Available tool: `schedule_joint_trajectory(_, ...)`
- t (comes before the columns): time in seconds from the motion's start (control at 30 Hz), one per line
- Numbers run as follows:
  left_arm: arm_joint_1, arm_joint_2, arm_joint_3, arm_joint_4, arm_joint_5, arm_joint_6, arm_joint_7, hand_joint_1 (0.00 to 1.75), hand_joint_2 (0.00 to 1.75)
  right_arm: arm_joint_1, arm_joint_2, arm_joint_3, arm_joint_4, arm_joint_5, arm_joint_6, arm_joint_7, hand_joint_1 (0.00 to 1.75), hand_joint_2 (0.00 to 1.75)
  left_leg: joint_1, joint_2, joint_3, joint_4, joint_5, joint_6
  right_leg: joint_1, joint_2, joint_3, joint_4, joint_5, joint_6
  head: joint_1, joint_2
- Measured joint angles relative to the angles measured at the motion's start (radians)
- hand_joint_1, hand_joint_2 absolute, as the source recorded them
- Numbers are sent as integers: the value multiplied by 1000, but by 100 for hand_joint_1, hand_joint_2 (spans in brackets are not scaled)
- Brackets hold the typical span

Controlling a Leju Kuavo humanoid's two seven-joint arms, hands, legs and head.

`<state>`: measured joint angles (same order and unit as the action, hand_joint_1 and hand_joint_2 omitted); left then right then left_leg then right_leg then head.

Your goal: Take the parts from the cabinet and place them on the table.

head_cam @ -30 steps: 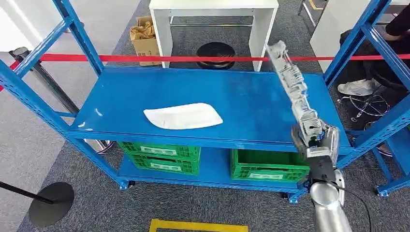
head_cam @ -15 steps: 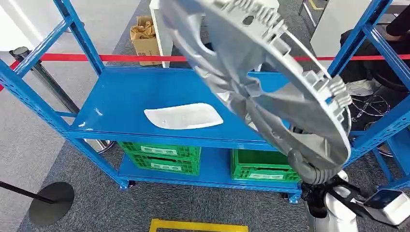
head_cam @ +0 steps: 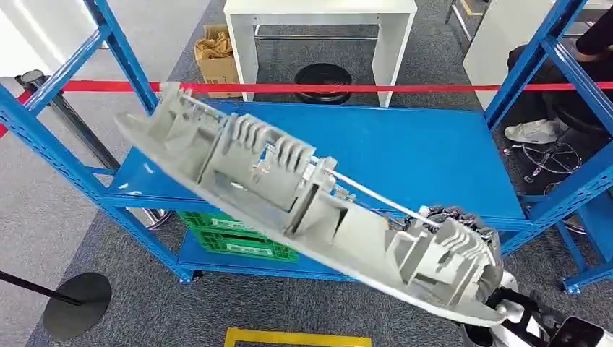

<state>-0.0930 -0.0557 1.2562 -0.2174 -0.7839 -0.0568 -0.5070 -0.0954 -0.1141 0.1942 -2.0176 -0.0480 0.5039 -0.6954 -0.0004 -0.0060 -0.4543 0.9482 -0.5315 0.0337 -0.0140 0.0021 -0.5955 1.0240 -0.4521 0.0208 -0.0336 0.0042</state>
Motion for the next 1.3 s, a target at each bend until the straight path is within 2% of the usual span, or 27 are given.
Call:
schedule_joint_trajectory(0.07, 0, 0, 0, 0, 0, 0, 2, 0, 175, 0, -10, 4, -2, 9, -1, 0, 175, 175, 1, 3, -2, -7, 8, 5, 3, 0, -35, 77, -55, 9, 3, 0)
schedule_joint_trajectory(0.13, 1, 0, 0, 0, -2, 0, 7, 0, 175, 3, -19, 13, -2, 22, -5, 0, 175, 175, 2, 6, -4, -6, 8, 5, -2, 0, -107, 245, -125, 18, 2, 0)
schedule_joint_trajectory(0.17, 1, 0, 0, 0, -2, 0, 12, 0, 175, 3, -24, 16, -2, 27, -8, 0, 175, 175, 2, 6, -5, -4, 7, 5, -3, 0, -133, 304, -135, 21, 3, 0)
schedule_joint_trajectory(0.2, 1, -1, 0, 0, -2, 1, 17, 0, 175, 3, -28, 19, -2, 30, -11, 0, 175, 175, 4, 6, -5, -2, 7, 4, -5, 0, -133, 305, -120, 23, 3, 0)
schedule_joint_trajectory(0.23, 1, -2, 0, 0, -2, 3, 23, 0, 175, 2, -33, 20, -2, 36, -16, 0, 175, 175, 8, 6, -4, 1, 4, -1, -8, 0, -106, 255, -83, 25, 3, 0)
schedule_joint_trajectory(0.3, 1, -5, 0, 0, -2, 5, 27, 0, 175, -3, -39, 24, -2, 43, -29, 0, 175, 175, 17, 3, -3, 15, -7, -17, -18, -3, -12, 66, 5, 34, 3, 0)
schedule_joint_trajectory(0.33, 1, -2, 0, -1, -1, 6, 31, 0, 175, -5, -42, 26, -2, 45, -38, 0, 175, 175, 15, 1, -10, 22, -13, -27, -18, -3, 12, 25, -21, 41, 3, 0)
schedule_joint_trajectory(0.37, -1, -1, 1, -1, -1, 9, 39, 0, 175, -9, -46, 31, -6, 48, -48, 0, 175, 175, 12, 0, -28, 34, -18, -34, -13, 4, 14, 27, -9, 26, 10, 0)
schedule_joint_trajectory(0.43, -1, -3, 1, -1, -3, 13, 62, 0, 175, -15, -55, 39, -11, 50, -67, 0, 175, 175, 10, -3, -34, 42, -19, -39, -14, 6, 3, 30, -24, 8, 3, 0)
schedule_joint_trajectory(0.5, -1, -4, 1, -1, -12, 14, 88, 0, 175, -20, -63, 42, -13, 51, -76, 1, 175, 175, 13, -3, -40, 46, -23, -47, -18, 4, -4, 29, -20, -4, 5, 0)
schedule_joint_trajectory(0.57, -2, -7, 0, 0, -26, 14, 126, 0, 175, -25, -68, 43, -19, 58, -83, 2, 175, 175, 13, 0, -71, 117, -88, -53, -17, 2, -12, 29, -13, -15, 2, 0)
schedule_joint_trajectory(0.63, -1, -8, -1, 0, -51, 18, 187, 0, 175, -24, -76, 43, -21, 59, -94, 2, 175, 175, 13, 0, -146, 286, -176, -55, -13, -2, -25, 29, -6, -26, 2, 0)
schedule_joint_trajectory(0.67, 0, -9, -2, 1, -61, 23, 222, 0, 175, -21, -79, 43, -21, 59, -97, 2, 175, 175, 13, 0, -172, 349, -195, -55, -11, -3, -32, 29, -2, -31, 2, 0)
schedule_joint_trajectory(0.7, 3, -10, -3, 1, -67, 24, 241, 0, 175, -17, -82, 42, -21, 60, -99, 2, 175, 175, 13, 0, -176, 362, -188, -53, -8, -3, -37, 29, 3, -32, 2, 0)
schedule_joint_trajectory(0.73, 4, -10, -3, 1, -75, 24, 259, 0, 175, -14, -85, 42, -22, 61, -100, 2, 175, 175, 12, 0, -157, 332, -160, -48, -6, -3, -41, 29, 8, -32, 2, 0)
schedule_joint_trajectory(0.8, 5, -10, -6, 1, -88, 25, 288, 0, 175, -8, -92, 42, -24, 66, -99, 2, 175, 175, 8, 0, -56, 151, -74, -32, -2, -2, -50, 29, 19, -30, 2, 0)
schedule_joint_trajectory(0.83, 4, -8, -10, 1, -95, 28, 299, 0, 175, -6, -95, 41, -26, 68, -98, 2, 175, 175, 2, 0, -4, 64, -54, -18, -2, -2, -51, 29, 24, -28, 2, 0)
schedule_joint_trajectory(0.87, 3, -8, -12, 1, -98, 29, 311, 0, 175, 1, -99, 40, -27, 68, -95, 2, 175, 175, -2, 4, 9, 41, -57, -25, 3, -2, -52, 28, 30, -20, 3, 0)
schedule_joint_trajectory(0.93, 8, -10, -13, 1, -105, 35, 330, 0, 175, 12, -107, 40, -27, 68, -91, 1, 175, 175, -9, 1, -4, 41, -42, -25, -3, -3, -52, 23, 44, -5, 1, 0)
schedule_joint_trajectory(1.0, 10, -13, -18, 1, -108, 39, 339, 0, 175, 21, -115, 39, -27, 69, -89, 1, 175, 175, -8, 2, -16, 33, -21, -14, -3, -3, -54, 9, 65, 12, 3, 0)
schedule_joint_trajectory(1.03, 9, -15, -19, 1, -109, 40, 341, 0, 175, 26, -121, 38, -27, 70, -89, 1, 175, 175, -1, 9, -25, 27, -5, -10, -5, -1, -65, 23, 41, 13, 2, 0)
schedule_joint_trajectory(1.07, 10, -15, -20, 1, -111, 42, 343, 0, 175, 27, -124, 38, -27, 70, -89, 1, 175, 175, 0, 8, -39, 26, 6, 1, -4, -2, -81, 59, -13, 16, 8, 0)
schedule_joint_trajectory(1.13, 13, -19, -21, 1, -114, 44, 347, 0, 175, 28, -128, 38, -27, 69, -85, 1, 175, 175, -1, 12, -64, 28, 26, 4, -5, -1, -116, 199, -123, 23, 9, 0)
schedule_joint_trajectory(1.17, 13, -22, -22, 1, -114, 45, 347, 0, 175, 28, -131, 38, -26, 68, -79, 3, 175, 175, -3, 13, -77, 29, 36, 5, -4, -1, -130, 272, -153, 26, 11, 0)
schedule_joint_trajectory(1.2, 14, -24, -22, 1, -114, 45, 347, 0, 175, 28, -135, 38, -24, 63, -70, 5, 175, 175, -4, 14, -90, 30, 44, 5, -4, -1, -127, 311, -151, 26, 10, 0)
schedule_joint_trajectory(1.23, 14, -27, -23, 1, -113, 45, 346, 0, 175, 27, -138, 38, -22, 56, -62, 10, 175, 175, -5, 15, -96, 33, 53, 4, -4, -1, -105, 300, -130, 25, 11, 0)
schedule_joint_trajectory(1.3, 14, -32, -24, 1, -107, 44, 339, 0, 175, 17, -145, 39, -16, 41, -48, 18, 175, 175, -5, 14, -116, 39, 65, 0, -4, -2, 5, 161, -64, 20, 11, 0)
